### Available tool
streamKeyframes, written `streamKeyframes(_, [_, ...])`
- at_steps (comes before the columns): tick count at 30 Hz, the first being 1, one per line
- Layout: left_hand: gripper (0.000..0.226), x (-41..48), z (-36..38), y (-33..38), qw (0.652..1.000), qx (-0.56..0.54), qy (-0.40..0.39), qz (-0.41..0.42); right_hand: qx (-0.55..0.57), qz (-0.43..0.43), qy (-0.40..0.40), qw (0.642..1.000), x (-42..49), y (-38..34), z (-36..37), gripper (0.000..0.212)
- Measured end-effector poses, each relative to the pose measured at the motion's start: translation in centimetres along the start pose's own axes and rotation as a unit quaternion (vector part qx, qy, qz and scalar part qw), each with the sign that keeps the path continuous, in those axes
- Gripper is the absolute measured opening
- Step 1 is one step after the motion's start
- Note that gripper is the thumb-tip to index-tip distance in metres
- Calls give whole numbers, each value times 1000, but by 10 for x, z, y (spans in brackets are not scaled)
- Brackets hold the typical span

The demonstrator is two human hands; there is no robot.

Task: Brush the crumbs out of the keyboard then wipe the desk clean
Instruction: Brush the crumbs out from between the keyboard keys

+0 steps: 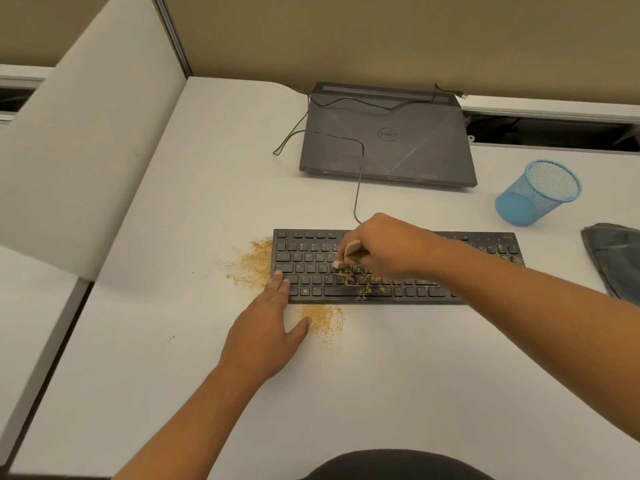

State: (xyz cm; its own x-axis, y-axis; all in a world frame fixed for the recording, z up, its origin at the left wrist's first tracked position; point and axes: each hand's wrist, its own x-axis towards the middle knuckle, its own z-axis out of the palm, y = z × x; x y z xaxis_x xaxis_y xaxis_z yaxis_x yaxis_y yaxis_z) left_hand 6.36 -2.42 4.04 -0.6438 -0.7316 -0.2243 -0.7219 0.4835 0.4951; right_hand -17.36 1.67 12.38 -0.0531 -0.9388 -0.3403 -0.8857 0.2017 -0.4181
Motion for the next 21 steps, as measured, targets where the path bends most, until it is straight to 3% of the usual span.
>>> streamKeyframes(21, [79,-2,5,-1,1000,-5,8,-6,31,43,54,997,-7,-3,5,16])
